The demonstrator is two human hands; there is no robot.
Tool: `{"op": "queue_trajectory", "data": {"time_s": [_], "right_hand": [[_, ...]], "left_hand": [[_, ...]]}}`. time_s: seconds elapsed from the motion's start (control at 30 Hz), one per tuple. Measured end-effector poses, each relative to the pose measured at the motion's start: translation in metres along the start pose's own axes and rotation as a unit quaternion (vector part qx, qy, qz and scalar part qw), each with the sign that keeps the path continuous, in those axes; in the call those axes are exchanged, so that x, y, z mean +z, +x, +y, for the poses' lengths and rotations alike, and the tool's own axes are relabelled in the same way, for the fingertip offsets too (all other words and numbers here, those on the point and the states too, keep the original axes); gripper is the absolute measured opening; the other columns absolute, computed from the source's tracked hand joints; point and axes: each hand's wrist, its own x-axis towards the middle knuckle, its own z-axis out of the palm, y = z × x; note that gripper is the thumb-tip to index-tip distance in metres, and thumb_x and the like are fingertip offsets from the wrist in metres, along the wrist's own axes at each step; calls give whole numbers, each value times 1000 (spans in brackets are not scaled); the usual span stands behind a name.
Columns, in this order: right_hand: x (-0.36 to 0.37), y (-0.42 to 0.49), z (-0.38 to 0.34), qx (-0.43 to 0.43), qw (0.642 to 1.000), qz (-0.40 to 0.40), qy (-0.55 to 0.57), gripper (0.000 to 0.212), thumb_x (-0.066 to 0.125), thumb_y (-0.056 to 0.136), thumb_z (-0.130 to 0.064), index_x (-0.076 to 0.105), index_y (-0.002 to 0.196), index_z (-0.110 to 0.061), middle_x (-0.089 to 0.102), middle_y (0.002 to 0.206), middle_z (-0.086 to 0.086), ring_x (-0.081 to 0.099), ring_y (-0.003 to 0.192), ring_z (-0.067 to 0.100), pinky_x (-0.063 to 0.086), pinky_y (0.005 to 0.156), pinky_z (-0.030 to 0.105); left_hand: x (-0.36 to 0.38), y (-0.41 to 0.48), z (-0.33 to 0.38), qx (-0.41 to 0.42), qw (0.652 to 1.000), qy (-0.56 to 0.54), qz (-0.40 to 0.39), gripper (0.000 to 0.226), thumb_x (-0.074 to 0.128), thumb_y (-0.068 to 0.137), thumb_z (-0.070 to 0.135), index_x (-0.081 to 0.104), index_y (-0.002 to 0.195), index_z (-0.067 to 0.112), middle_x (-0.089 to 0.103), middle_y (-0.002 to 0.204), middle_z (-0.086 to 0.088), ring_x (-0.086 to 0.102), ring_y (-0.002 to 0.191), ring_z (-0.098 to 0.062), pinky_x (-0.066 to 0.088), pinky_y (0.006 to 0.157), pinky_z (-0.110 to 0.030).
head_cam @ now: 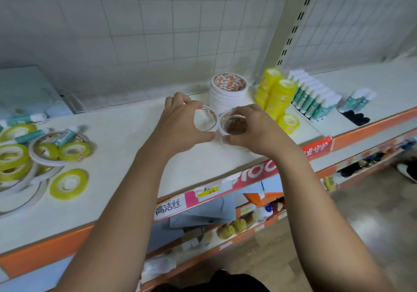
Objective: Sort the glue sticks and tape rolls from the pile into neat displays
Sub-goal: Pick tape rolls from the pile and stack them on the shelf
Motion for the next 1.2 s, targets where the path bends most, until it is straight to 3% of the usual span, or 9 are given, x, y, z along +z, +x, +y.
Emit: {"op": "queue_trajectory", "data": {"time_s": [0.23,0.43,0.6,0.73,0.97,1.03,1.13,1.2], "right_hand": [[-3,7,27,-47,997,-47,40,84,84,64,-49,51,133,-16,48,125,5,51,116,20,40,93,25],[-20,14,59,-62,991,-117,34,108,88,59,-49,34,148,-18,42,143,5,41,132,20,32,95,23],[-31,20,81,-63,986,-156,21,98,88,61,-46,43,143,-20,51,138,-1,50,123,18,44,98,33],[-32,24,87,-102,979,-165,55,73,88,63,-42,59,127,-24,64,116,-6,59,106,12,50,88,31],[-31,30,91,-134,974,-173,64,65,88,61,-46,63,118,-24,67,107,-6,63,96,13,53,88,40],[-31,31,91,-132,973,-175,67,63,88,60,-47,65,115,-25,68,104,-7,63,93,12,54,86,40],[-29,33,92,-131,973,-182,62,60,88,58,-47,68,110,-26,70,100,-8,64,90,10,55,84,40],[-28,33,92,-132,972,-186,63,58,87,57,-48,68,108,-27,71,98,-10,65,89,9,55,83,38]], "left_hand": [[18,3,26,-4,1000,8,-26,81,83,65,50,52,134,20,35,118,5,29,118,-15,28,93,-22],[28,9,51,-10,999,1,-52,85,83,64,53,51,135,20,37,122,4,29,120,-13,30,93,-23],[40,13,73,-21,996,11,-82,92,81,56,60,52,134,20,39,124,5,30,118,-11,39,99,-32],[53,13,83,-27,995,30,-93,94,81,55,63,52,134,22,42,127,6,34,117,-13,42,99,-35],[50,3,73,-61,995,-9,-76,114,87,49,58,38,145,20,41,139,4,37,128,-14,34,107,-30],[46,0,69,-95,993,-8,-64,110,89,48,54,42,142,19,46,134,3,42,124,-15,37,101,-29],[44,-2,68,-120,990,-6,-67,81,90,50,51,59,120,23,59,105,10,57,97,-11,43,74,-20],[46,1,72,-130,989,-16,-62,70,89,51,53,62,110,25,62,96,12,59,87,-9,46,71,-22]]}}
